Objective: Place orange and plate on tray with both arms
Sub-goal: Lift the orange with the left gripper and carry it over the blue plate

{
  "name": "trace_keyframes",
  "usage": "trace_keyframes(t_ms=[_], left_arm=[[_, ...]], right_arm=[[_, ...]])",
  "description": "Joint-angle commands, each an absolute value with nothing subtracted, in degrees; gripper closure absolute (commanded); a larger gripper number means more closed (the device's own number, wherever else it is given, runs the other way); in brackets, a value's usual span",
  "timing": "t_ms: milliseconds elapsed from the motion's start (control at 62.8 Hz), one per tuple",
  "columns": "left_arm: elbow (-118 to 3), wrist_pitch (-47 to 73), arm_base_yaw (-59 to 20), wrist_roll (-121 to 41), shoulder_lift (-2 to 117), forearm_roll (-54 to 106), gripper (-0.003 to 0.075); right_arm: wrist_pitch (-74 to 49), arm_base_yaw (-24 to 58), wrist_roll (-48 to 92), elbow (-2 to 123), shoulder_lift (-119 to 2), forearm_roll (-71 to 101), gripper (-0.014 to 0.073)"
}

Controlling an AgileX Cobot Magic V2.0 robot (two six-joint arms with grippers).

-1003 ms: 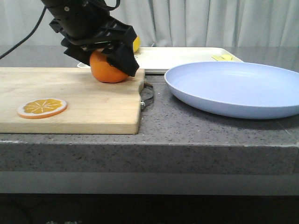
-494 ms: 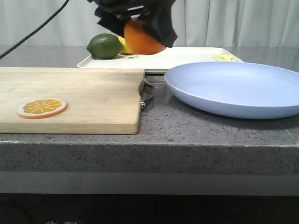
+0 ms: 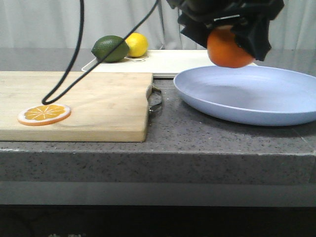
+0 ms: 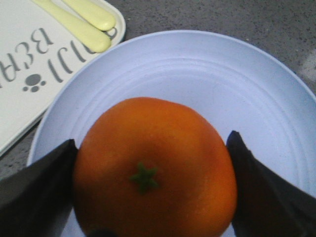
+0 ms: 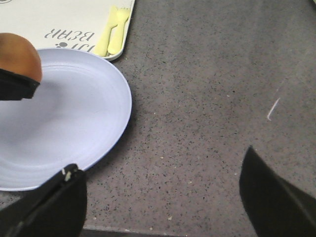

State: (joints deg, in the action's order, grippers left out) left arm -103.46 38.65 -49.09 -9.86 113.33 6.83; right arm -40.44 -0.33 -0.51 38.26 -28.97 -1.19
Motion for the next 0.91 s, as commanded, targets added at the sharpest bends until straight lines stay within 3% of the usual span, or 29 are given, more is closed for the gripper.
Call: trace_keyframes(t_ms=[0,127,318,557,892], left_arm=[[-107.1,35.2,-50.1,-9.7,111.9,7.1,0.0346],[-108.3,35.2,-50.6,-9.7,113.6,7.1,0.0332],[-108.3,35.0,-50.7,-9.7,114.1,7.1,0.0216],[-108.3,35.4,-50.7,-9.7,114.1,7.1,0.0148],[-108.2,35.2,-50.7,-9.2,115.9,7.7,0.0150]], right_arm=[[-36.6,-0.5,-0.4,40.1,-29.6,-1.3,-0.0040],[-36.6,-0.5,-0.4,40.1,-29.6,-1.3,-0.0040],[-36.6,-0.5,-0.4,40.1,-29.6,-1.3,-0.0040],[-36.6,-0.5,-0.4,40.1,-29.6,-1.3,-0.0040],[-36.6,-0.5,-0.4,40.1,-29.6,-1.3,-0.0040]])
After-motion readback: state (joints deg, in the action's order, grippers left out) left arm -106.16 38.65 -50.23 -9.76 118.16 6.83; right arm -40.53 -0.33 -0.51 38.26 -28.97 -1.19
